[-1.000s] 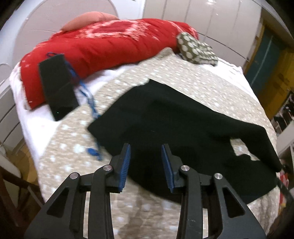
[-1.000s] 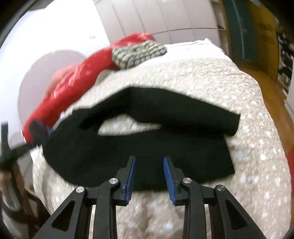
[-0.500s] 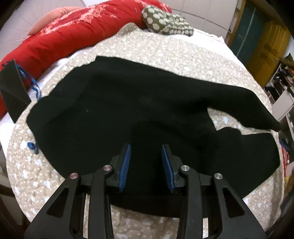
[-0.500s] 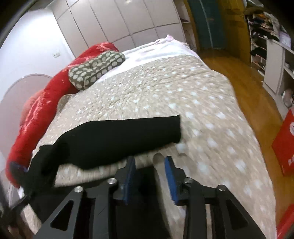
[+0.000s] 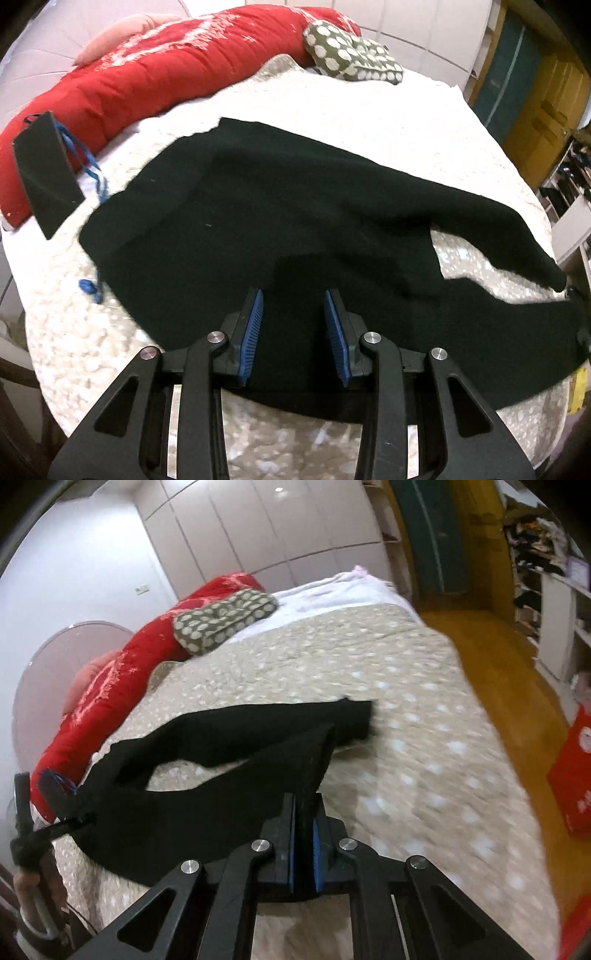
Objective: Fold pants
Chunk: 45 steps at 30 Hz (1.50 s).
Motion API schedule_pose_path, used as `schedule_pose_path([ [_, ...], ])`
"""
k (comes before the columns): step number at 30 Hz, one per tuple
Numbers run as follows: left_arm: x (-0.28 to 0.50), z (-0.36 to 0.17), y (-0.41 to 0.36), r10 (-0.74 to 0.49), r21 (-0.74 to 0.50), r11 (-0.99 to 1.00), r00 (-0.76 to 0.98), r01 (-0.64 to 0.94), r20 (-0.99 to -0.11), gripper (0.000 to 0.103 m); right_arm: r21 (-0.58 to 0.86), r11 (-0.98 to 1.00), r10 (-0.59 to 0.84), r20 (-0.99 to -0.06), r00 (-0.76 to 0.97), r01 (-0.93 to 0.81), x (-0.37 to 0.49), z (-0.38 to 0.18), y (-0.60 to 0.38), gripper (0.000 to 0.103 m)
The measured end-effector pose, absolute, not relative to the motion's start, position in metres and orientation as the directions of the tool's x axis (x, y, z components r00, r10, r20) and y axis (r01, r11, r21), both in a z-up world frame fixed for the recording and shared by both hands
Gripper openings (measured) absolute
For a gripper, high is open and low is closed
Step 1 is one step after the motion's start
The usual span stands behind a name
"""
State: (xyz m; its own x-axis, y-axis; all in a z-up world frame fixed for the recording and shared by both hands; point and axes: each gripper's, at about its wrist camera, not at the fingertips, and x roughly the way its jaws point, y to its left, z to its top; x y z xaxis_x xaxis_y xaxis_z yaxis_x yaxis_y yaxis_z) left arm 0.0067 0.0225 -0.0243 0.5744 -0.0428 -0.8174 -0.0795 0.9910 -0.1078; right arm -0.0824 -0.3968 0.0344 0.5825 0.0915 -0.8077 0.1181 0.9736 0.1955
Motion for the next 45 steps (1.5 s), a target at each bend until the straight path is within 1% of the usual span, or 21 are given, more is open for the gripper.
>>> schedule_pose_path([
  [3, 0.007, -0.033, 0.030, -0.020, -0.092, 0.990, 0.558, -0.102, -0.830, 0.033, 0.153, 0.977, 0.054, -0.856, 0.514, 0.152, -0.095, 0.022, -0.402, 0.007],
  [6, 0.008, -0.043, 0.035, -0.025, -0.099, 0.989, 0.536, -0.111, -0.844, 0.033, 0.103, 0.980, 0.021, -0.906, 0.422, 0.171, -0.095, -0.011, -0.399, 0.007],
  [8, 0.005, -0.039, 0.038, -0.018, -0.091, 0.990, 0.543, -0.106, -0.839, 0.033, 0.068, 0.981, -0.018, -0.900, 0.435, 0.181, -0.096, -0.005, -0.396, 0.009],
  [9, 0.004, -0.035, 0.041, -0.015, -0.090, 0.990, 0.554, -0.109, -0.833, 0.033, 0.050, 0.981, -0.039, -0.898, 0.439, 0.188, -0.094, 0.001, -0.396, 0.012],
  [11, 0.002, -0.027, 0.050, 0.012, -0.079, 0.988, 0.576, -0.133, -0.817, 0.033, -0.016, 0.980, -0.110, -0.870, 0.480, 0.197, -0.092, 0.021, -0.395, 0.015],
  [12, 0.003, -0.025, 0.054, 0.022, -0.075, 0.987, 0.581, -0.143, -0.814, 0.033, -0.021, 0.982, -0.114, -0.855, 0.506, 0.185, -0.091, 0.031, -0.392, 0.016],
  [14, 0.005, -0.022, 0.066, 0.040, -0.074, 0.983, 0.587, -0.170, -0.809, 0.033, 0.049, 0.989, -0.037, -0.833, 0.552, 0.140, -0.083, 0.045, -0.378, 0.027],
  [15, 0.008, -0.022, 0.071, 0.050, -0.070, 0.981, 0.584, -0.182, -0.810, 0.033, 0.086, 0.990, 0.010, -0.827, 0.561, 0.109, -0.079, 0.047, -0.369, 0.029],
  [19, 0.014, -0.030, 0.086, 0.079, -0.058, 0.974, 0.566, -0.220, -0.821, 0.033, 0.242, 0.966, 0.256, -0.820, 0.512, -0.095, -0.052, 0.028, -0.306, 0.029],
  [21, 0.016, -0.038, 0.089, 0.081, -0.047, 0.975, 0.546, -0.217, -0.834, 0.033, 0.278, 0.944, 0.330, -0.807, 0.489, -0.179, -0.045, 0.018, -0.276, 0.029],
  [24, 0.018, -0.045, 0.088, 0.082, -0.035, 0.978, 0.535, -0.205, -0.841, 0.034, 0.290, 0.915, 0.386, -0.827, 0.408, -0.278, -0.029, -0.010, -0.230, 0.029],
  [27, 0.020, -0.042, 0.087, 0.079, -0.030, 0.981, 0.537, -0.192, -0.840, 0.034, 0.281, 0.911, 0.373, -0.873, 0.314, -0.301, -0.019, -0.044, -0.208, 0.030],
  [28, 0.021, -0.039, 0.087, 0.071, -0.036, 0.982, 0.540, -0.186, -0.838, 0.034, 0.262, 0.912, 0.361, -0.878, 0.313, -0.316, -0.017, -0.047, -0.204, 0.029],
  [29, 0.024, -0.033, 0.089, 0.064, -0.043, 0.982, 0.548, -0.181, -0.834, 0.034, 0.256, 0.909, 0.361, -0.876, 0.318, -0.328, -0.017, -0.044, -0.203, 0.029],
  [31, 0.030, -0.024, 0.091, 0.063, -0.049, 0.982, 0.565, -0.180, -0.823, 0.034, 0.298, 0.895, 0.401, -0.865, 0.302, -0.332, -0.006, -0.032, -0.202, 0.029],
  [33, 0.042, -0.017, 0.092, 0.061, -0.053, 0.983, 0.576, -0.179, -0.815, 0.034, 0.344, 0.875, 0.455, -0.825, 0.334, -0.342, 0.014, -0.018, -0.198, 0.030],
  [36, 0.063, -0.014, 0.091, 0.060, -0.056, 0.982, 0.582, -0.179, -0.811, 0.034, 0.268, 0.886, 0.417, -0.817, 0.399, -0.377, 0.057, -0.003, -0.179, 0.033],
  [38, 0.078, -0.018, 0.092, 0.064, -0.051, 0.982, 0.567, -0.184, -0.821, 0.034, 0.248, 0.878, 0.421, -0.807, 0.415, -0.409, 0.088, -0.002, -0.160, 0.036],
  [39, 0.083, -0.020, 0.093, 0.057, -0.056, 0.982, 0.561, -0.182, -0.826, 0.034, 0.239, 0.874, 0.418, -0.813, 0.405, -0.422, 0.107, -0.006, -0.149, 0.038],
  [42, 0.098, -0.026, 0.098, 0.051, -0.060, 0.981, 0.543, -0.185, -0.838, 0.034, 0.245, 0.842, 0.425, -0.850, 0.312, -0.480, 0.147, -0.024, -0.121, 0.039],
  [45, 0.109, -0.033, 0.100, 0.045, -0.060, 0.982, 0.523, -0.181, -0.851, 0.034, 0.175, 0.828, 0.369, -0.886, 0.282, -0.532, 0.176, -0.045, -0.098, 0.039],
])
